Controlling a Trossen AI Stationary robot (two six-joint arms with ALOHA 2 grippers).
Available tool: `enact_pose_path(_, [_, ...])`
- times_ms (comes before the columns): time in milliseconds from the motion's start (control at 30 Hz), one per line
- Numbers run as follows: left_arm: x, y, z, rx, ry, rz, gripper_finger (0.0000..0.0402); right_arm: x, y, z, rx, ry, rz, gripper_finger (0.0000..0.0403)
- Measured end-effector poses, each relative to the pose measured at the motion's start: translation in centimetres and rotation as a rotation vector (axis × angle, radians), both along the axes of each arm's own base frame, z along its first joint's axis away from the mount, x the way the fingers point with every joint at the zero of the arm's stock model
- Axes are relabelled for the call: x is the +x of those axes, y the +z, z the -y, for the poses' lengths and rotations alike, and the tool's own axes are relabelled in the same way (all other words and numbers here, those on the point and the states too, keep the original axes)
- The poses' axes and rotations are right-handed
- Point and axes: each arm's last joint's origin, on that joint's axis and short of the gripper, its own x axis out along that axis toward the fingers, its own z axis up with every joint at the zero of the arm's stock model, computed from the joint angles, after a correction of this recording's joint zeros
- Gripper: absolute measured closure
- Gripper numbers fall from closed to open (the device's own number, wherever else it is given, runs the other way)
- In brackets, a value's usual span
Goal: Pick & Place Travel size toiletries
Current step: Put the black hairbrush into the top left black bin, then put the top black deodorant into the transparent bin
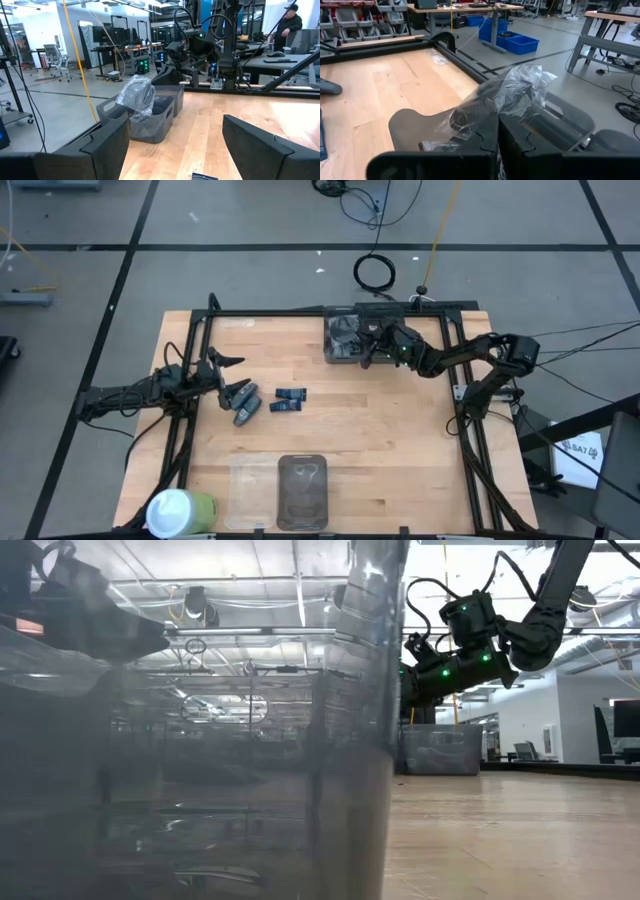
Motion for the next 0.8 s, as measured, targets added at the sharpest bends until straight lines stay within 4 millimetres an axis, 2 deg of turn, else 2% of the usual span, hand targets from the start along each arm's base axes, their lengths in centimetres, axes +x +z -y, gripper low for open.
enact_pose_path(800, [0.00, 0.00, 0.00, 0.000, 0.000, 0.000, 0.0092, 0.01, -0.01, -0.02, 0.001, 0.000, -0.001, 0.0360])
